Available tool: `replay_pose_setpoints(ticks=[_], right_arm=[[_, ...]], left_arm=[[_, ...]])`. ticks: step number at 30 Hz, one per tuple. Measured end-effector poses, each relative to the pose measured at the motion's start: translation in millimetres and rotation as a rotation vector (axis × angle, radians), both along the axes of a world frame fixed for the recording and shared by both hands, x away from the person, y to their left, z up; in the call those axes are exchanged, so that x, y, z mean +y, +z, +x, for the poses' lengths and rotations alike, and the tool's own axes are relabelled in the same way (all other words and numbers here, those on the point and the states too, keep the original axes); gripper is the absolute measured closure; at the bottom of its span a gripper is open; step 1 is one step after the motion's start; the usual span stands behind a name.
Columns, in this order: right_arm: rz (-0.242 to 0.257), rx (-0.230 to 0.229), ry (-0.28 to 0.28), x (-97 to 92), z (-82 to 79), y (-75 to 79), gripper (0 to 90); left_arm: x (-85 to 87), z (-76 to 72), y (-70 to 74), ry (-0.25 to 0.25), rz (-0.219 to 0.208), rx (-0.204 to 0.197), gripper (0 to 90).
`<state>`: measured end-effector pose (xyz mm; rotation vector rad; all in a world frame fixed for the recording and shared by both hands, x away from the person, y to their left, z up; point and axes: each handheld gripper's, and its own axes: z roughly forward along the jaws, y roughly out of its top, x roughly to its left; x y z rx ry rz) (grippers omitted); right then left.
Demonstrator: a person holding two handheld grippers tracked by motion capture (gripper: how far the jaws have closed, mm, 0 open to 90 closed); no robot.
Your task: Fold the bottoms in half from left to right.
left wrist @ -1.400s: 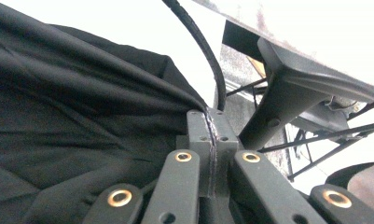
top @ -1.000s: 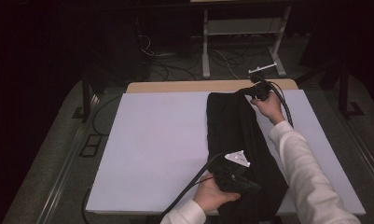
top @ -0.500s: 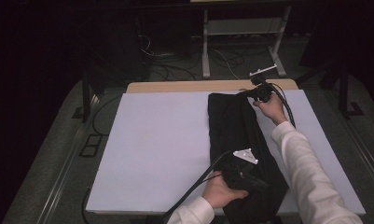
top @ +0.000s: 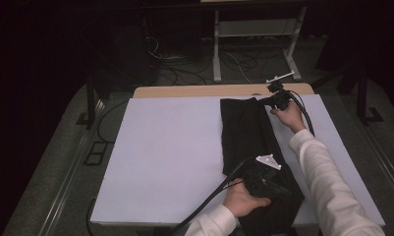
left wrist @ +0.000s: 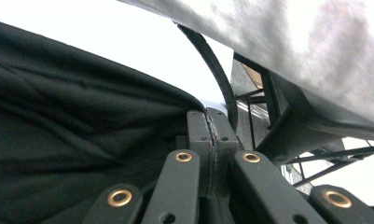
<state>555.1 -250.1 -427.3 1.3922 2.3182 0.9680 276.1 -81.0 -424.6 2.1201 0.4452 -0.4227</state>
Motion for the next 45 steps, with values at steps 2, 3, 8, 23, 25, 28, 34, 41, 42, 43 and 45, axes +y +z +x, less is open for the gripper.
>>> replay_pose_setpoints(ticks=[2,3,8,23,25,28,34,41,42,43,45], right_arm=[[0.014,0.022,-0.004,0.1,-1.1,-1.5,83.8],[0.013,0.028,-0.004,-0.2,-2.1,-2.2,81.0],[0.043,-0.001,-0.007,-7.0,-20.3,4.9,60.1],[0.198,-0.085,-0.042,-32.5,-77.8,40.1,13.3],[0.210,-0.089,-0.038,-33.9,-82.9,40.6,8.6],[0.217,-0.078,-0.033,-36.0,-88.6,39.0,1.3],[0.233,-0.077,-0.013,-39.5,-98.5,38.6,0.0],[0.250,-0.088,0.016,-37.9,-105.9,44.4,0.0],[0.254,-0.090,0.018,-37.4,-106.8,44.8,0.0],[0.258,-0.090,0.021,-37.0,-107.4,44.8,0.0],[0.254,-0.090,0.028,-35.8,-108.2,44.0,0.0]], left_arm=[[-4.6,-0.3,-2.9,0.004,0.010,0.007,89.2],[-6.7,-0.5,-4.3,0.002,0.021,0.006,89.2],[-16.5,0.4,-7.8,-0.010,0.043,0.030,89.3],[-43.9,4.4,-16.3,0.008,0.108,0.021,89.1],[-46.0,4.9,-17.9,0.006,0.099,0.030,88.5],[-46.7,5.4,-19.7,-0.008,0.070,0.049,79.0],[-42.4,4.2,-13.9,-0.014,0.021,0.050,55.7],[-29.3,1.4,-5.4,0.034,-0.002,-0.016,30.6],[-26.2,1.9,-4.7,0.039,-0.010,-0.018,27.4],[-22.8,2.2,-3.9,0.047,-0.014,-0.024,25.8],[-15.8,3.0,-2.2,0.060,-0.026,-0.043,20.8]])
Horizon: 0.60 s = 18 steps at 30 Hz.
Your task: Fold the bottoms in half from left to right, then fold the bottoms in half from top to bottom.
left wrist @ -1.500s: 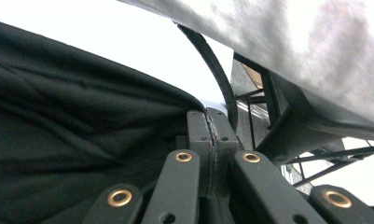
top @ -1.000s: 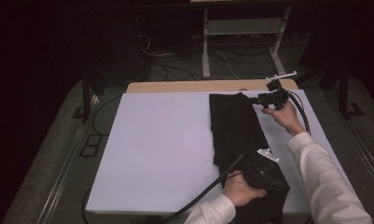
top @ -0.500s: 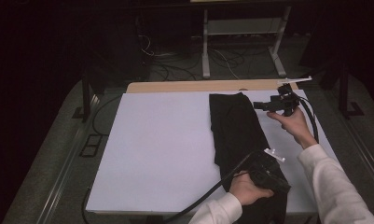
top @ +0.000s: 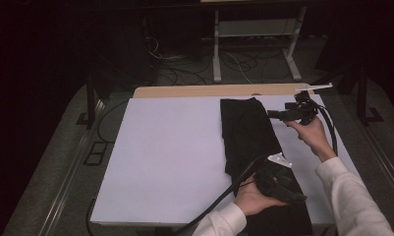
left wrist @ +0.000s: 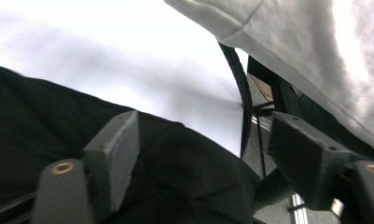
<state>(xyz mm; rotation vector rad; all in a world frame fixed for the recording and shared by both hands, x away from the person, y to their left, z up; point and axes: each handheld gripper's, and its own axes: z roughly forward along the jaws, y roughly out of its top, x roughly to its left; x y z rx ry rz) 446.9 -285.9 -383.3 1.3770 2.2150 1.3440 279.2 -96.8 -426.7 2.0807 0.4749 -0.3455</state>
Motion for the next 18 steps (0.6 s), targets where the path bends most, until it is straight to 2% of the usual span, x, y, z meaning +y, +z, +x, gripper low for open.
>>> replay_pose_setpoints(ticks=[2,4,5,7,13,18], right_arm=[[-0.002,0.006,0.005,1.0,-0.2,-1.8,0.0],[-0.007,0.008,0.007,1.5,0.2,-3.2,0.0],[-0.007,0.009,0.010,1.6,0.5,-3.9,0.0],[-0.010,0.011,0.010,1.9,1.1,-4.7,0.0],[-0.011,0.010,0.021,2.7,3.5,-6.9,0.0],[-0.020,0.015,0.025,2.9,4.3,-8.7,0.0]], left_arm=[[7.3,1.3,2.2,0.019,-0.013,-0.019,16.0],[14.2,3.5,4.6,0.037,-0.019,-0.055,11.4],[17.3,5.0,5.8,0.045,-0.020,-0.075,8.0],[23.7,9.2,8.6,0.061,-0.014,-0.091,1.6],[42.5,20.0,14.7,0.096,-0.024,-0.108,0.0],[54.5,25.7,19.7,0.099,-0.006,-0.139,0.0]])
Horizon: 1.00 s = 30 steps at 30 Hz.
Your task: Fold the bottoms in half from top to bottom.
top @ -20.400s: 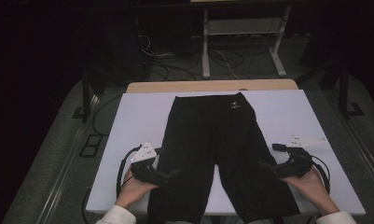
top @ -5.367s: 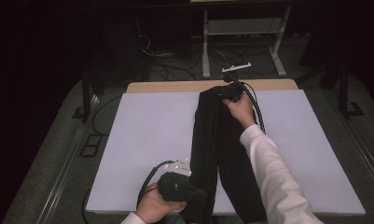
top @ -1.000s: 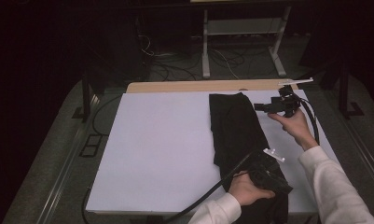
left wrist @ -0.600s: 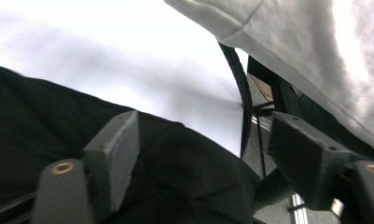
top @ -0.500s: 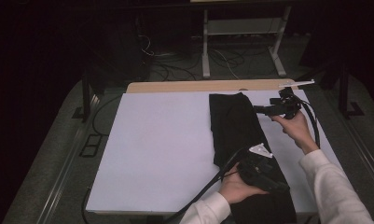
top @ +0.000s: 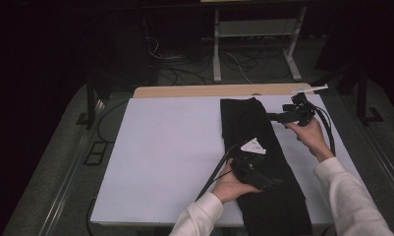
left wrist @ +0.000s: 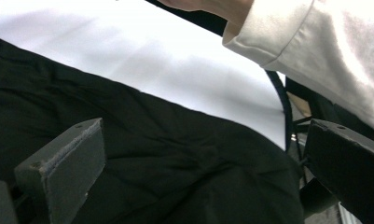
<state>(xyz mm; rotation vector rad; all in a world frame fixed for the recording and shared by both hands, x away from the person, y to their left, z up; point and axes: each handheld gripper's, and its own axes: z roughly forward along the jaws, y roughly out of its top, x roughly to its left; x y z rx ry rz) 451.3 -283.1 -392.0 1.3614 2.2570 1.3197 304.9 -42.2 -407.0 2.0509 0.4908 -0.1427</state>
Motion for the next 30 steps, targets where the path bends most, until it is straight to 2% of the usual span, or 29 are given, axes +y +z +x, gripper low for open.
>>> replay_pose_setpoints(ticks=[6,9,18,30], right_arm=[[-0.009,-0.003,0.003,-0.6,0.1,0.0,0.0],[-0.013,-0.002,0.003,-1.2,0.7,-0.7,0.0],[-0.023,-0.022,-0.004,-0.9,0.3,1.1,0.0],[-0.022,-0.007,0.005,-1.6,1.2,-0.7,0.0]], left_arm=[[18.1,11.8,8.1,0.048,-0.001,-0.040,0.0],[27.5,21.2,10.2,0.085,-0.012,-0.042,0.0],[48.4,39.9,16.8,0.135,0.002,-0.066,0.0],[67.8,60.7,31.6,0.192,0.012,-0.101,0.0]])
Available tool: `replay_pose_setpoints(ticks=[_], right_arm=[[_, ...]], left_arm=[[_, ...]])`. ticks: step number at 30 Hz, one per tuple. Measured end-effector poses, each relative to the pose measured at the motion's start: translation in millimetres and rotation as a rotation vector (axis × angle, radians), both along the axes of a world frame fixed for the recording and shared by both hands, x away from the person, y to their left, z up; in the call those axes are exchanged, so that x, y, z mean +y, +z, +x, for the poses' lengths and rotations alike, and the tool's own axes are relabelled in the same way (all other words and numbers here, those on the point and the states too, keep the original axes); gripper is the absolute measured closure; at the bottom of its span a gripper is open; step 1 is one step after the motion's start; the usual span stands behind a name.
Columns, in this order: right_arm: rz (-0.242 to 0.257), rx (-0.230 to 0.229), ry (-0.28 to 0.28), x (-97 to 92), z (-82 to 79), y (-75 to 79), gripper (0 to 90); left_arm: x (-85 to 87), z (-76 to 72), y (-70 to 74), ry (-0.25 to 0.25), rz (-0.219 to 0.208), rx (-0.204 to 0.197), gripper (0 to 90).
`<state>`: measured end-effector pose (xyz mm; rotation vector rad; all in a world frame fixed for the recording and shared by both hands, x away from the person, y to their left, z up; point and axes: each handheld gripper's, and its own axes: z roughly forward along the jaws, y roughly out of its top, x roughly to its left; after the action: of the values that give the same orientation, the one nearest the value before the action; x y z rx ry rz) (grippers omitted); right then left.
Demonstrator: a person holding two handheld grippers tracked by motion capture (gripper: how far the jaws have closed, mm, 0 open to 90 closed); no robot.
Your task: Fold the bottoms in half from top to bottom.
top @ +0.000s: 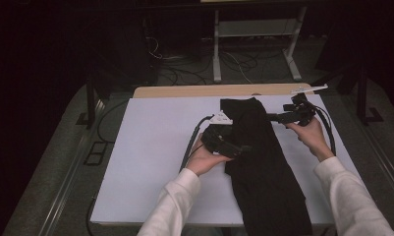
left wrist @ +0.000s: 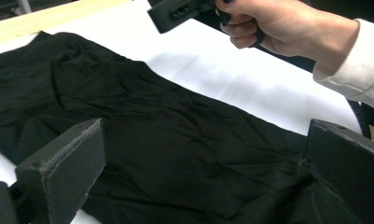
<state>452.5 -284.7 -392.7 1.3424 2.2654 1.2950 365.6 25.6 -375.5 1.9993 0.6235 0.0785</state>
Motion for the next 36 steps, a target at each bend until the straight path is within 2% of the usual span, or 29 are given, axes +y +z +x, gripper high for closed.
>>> replay_pose_setpoints(ticks=[14,19,22,25,29,31,36], right_arm=[[-0.001,0.008,0.009,1.8,3.9,-1.2,0.0],[-0.002,0.011,0.009,1.2,4.2,-1.4,0.0],[-0.001,0.012,0.006,0.6,4.6,-1.8,0.0],[0.001,0.016,0.004,-0.1,5.4,-2.6,0.0],[0.000,0.016,0.002,-0.6,6.3,-3.8,0.0],[-0.001,0.015,0.000,-0.4,6.8,-4.3,0.0],[-0.013,0.023,-0.002,0.7,8.9,-4.8,0.0]], left_arm=[[14.2,30.4,3.4,0.019,0.039,0.020,0.0],[17.3,41.2,4.4,0.002,0.049,0.028,0.0],[18.3,47.8,4.7,0.001,0.045,0.049,0.0],[18.7,53.3,5.4,-0.001,0.059,0.047,0.0],[22.0,62.5,5.1,0.026,0.065,0.048,0.0],[24.7,67.4,4.7,0.039,0.049,0.062,0.0],[26.0,75.2,4.4,0.058,0.040,0.065,0.0]])
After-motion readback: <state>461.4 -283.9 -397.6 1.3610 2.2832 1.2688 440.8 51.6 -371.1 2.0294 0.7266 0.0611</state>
